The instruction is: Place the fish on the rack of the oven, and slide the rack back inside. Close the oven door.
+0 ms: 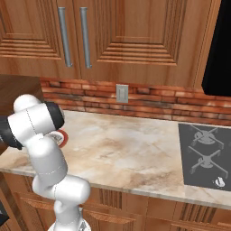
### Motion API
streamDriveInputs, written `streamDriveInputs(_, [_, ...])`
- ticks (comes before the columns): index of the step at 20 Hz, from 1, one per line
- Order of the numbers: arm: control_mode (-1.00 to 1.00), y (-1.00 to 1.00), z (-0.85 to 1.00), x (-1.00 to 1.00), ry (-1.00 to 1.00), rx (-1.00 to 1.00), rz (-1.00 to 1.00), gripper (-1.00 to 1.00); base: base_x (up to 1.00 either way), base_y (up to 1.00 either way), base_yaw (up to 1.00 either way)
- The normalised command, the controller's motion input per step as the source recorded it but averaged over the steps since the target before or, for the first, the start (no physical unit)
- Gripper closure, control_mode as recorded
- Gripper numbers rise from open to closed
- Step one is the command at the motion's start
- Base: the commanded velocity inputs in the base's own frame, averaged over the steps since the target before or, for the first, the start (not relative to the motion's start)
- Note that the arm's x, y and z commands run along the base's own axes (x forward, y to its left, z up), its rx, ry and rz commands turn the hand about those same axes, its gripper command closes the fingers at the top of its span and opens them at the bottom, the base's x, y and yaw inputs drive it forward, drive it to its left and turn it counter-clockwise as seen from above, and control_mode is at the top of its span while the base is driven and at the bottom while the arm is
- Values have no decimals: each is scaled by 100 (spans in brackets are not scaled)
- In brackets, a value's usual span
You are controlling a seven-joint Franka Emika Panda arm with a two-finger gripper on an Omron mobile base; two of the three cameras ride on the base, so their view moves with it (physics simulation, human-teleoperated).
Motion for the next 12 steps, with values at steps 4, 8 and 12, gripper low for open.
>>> streamDriveInputs(4, [-100, 3, -2, 5, -1, 0, 0, 100, 0, 0, 0])
streamDriveInputs(8, [-100, -19, 24, -30, -7, 0, -3, 100, 0, 0, 0])
streamDriveInputs(12, [-100, -61, 69, -78, -19, 0, 0, 100, 0, 0, 0])
